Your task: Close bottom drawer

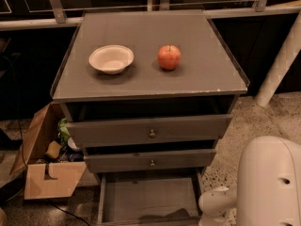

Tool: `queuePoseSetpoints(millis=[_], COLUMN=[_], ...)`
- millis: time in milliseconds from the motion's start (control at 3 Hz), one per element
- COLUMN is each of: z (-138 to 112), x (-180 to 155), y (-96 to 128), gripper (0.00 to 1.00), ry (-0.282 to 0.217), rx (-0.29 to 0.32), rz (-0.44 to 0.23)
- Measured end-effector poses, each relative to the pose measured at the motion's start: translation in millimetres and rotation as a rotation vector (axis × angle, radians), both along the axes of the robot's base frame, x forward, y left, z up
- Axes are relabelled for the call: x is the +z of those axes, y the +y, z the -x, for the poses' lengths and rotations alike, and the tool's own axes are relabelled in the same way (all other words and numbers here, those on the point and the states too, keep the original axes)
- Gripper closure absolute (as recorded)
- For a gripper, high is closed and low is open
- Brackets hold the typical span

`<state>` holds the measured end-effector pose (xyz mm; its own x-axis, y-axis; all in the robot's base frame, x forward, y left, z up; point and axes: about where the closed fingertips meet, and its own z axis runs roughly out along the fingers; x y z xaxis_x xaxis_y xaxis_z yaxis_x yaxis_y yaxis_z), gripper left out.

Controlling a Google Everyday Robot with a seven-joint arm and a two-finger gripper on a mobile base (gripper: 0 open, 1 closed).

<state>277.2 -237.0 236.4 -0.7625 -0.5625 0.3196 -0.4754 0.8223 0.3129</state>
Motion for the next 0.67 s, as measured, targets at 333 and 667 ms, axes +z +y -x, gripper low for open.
queuePoseSetpoints(millis=[333,667], z=[-0.1,2.4], x=[-0.9,-26.7], y=[0.2,-0.5], gripper=[1.00,1.00], ry=[0.003,0.039], rx=[-0.009,-0.051], rz=[0.008,0.018])
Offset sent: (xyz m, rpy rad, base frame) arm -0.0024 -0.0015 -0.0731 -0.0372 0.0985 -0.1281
